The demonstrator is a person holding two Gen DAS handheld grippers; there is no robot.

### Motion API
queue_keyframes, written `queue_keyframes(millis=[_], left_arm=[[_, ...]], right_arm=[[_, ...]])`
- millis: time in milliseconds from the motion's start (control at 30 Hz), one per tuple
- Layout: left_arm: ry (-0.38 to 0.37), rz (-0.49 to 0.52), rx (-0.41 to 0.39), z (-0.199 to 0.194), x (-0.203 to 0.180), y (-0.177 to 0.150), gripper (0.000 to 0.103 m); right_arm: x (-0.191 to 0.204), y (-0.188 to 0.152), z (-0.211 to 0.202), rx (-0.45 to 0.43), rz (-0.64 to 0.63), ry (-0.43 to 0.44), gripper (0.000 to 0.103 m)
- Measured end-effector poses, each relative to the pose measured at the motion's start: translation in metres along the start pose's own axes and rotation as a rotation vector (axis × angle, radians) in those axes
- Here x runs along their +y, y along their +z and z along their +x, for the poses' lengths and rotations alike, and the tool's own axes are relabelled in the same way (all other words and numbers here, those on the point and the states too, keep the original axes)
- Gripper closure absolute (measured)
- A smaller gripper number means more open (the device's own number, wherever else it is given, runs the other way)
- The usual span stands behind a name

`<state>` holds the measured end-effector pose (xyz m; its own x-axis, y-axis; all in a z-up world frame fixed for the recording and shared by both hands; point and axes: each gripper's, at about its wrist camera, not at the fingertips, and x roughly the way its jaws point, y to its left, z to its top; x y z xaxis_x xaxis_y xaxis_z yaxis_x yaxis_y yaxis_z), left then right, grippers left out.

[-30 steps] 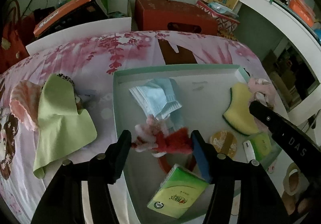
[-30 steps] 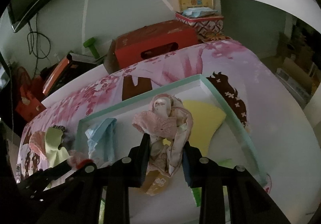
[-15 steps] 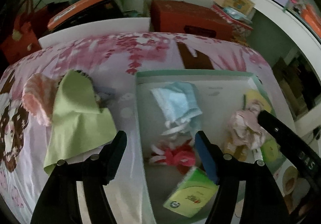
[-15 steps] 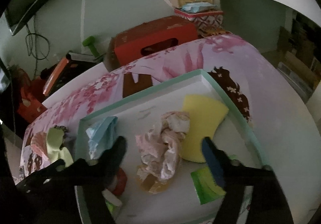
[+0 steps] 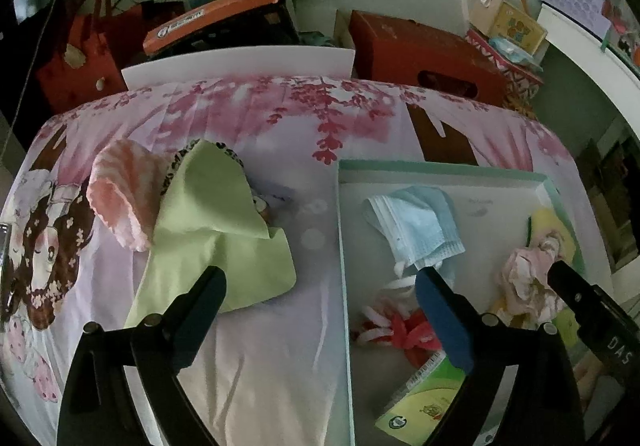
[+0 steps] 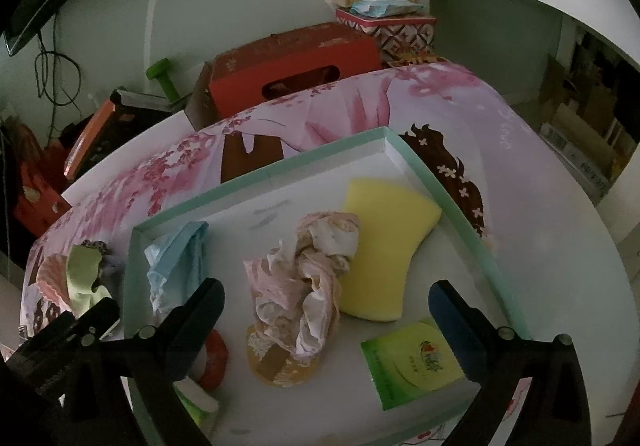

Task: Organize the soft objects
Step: 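Move both open tools back toward the green cloth and pink towel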

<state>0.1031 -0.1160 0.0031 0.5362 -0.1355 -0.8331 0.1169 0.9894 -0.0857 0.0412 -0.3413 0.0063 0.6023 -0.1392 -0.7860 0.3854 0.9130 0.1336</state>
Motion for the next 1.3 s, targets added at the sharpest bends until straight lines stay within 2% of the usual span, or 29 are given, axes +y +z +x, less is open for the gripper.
queue_keyframes(millis=[400,767,1033,1167,1300], left_arm=[[0.034,0.020,0.005,-0.001,0.000,0.001,0.007],[0.089,-0.012,-0.006,-0.011,0.018,0.004,0.007],[0.125,-0.051,-0.019,-0.020,0.038,0.008,0.007],[0.168,-0.090,-0.027,-0.025,0.058,0.010,0.007],[0.195,-0.137,-0.032,-0.030,0.082,0.011,0.007]], right_arm=[[0.001,-0.001,0.003,0.007,-0.005,-0.007,0.000],[0.015,-0.003,-0.001,-0.001,-0.025,0.024,0.000],[0.048,-0.007,-0.002,-0.010,-0.084,0.076,0.000],[0.068,-0.010,-0.002,-0.006,-0.119,0.134,0.000],[0.089,-0.015,-0.001,-0.003,-0.163,0.153,0.000]])
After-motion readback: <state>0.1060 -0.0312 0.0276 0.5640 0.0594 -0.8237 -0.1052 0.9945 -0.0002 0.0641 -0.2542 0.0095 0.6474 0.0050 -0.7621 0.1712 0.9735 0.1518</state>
